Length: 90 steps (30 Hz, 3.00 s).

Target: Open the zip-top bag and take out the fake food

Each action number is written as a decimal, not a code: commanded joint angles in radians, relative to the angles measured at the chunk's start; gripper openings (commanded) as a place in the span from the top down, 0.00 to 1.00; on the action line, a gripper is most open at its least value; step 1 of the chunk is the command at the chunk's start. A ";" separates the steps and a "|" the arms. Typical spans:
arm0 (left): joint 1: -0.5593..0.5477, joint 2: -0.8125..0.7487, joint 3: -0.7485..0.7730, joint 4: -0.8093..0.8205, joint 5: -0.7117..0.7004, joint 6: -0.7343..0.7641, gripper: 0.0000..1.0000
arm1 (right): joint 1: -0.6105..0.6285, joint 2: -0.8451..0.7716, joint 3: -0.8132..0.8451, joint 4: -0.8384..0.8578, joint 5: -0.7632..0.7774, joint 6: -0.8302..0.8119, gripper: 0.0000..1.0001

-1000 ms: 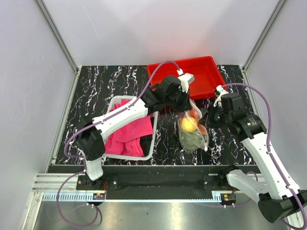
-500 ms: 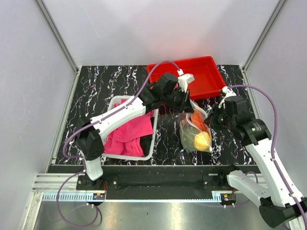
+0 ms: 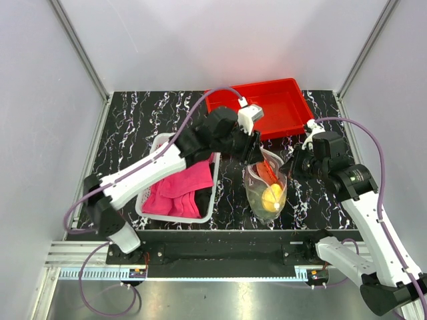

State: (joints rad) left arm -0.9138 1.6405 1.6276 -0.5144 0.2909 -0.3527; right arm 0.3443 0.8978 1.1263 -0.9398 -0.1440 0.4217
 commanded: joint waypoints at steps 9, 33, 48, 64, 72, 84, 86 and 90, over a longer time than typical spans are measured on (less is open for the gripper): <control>-0.119 -0.022 -0.094 0.215 -0.018 -0.020 0.62 | 0.004 -0.014 0.059 0.050 -0.065 0.034 1.00; -0.157 0.137 -0.092 0.182 0.050 -0.101 0.32 | 0.004 -0.030 0.026 0.055 -0.080 0.029 1.00; -0.174 0.097 -0.180 0.206 0.105 -0.094 0.26 | 0.004 -0.017 0.029 0.053 -0.081 -0.003 1.00; -0.169 -0.013 -0.143 0.235 -0.038 -0.042 1.00 | 0.004 -0.043 -0.002 0.049 -0.059 -0.006 1.00; -0.169 -0.155 -0.242 0.385 -0.091 0.007 1.00 | 0.004 -0.079 -0.036 0.047 0.073 0.057 1.00; -0.157 -0.326 -0.333 0.702 -0.289 0.087 1.00 | 0.004 -0.109 -0.088 0.102 0.001 0.069 1.00; -0.134 -0.332 -0.310 0.688 -0.351 0.118 1.00 | 0.004 -0.118 -0.092 0.113 -0.002 0.078 1.00; -0.044 -0.320 -0.285 0.698 -0.377 0.107 1.00 | 0.002 -0.137 -0.092 0.116 0.026 0.091 1.00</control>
State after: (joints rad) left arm -1.0336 1.3457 1.2827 0.0872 -0.0013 -0.2699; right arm 0.3450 0.7860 1.0321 -0.8783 -0.1326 0.4873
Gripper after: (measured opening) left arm 0.257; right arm 0.010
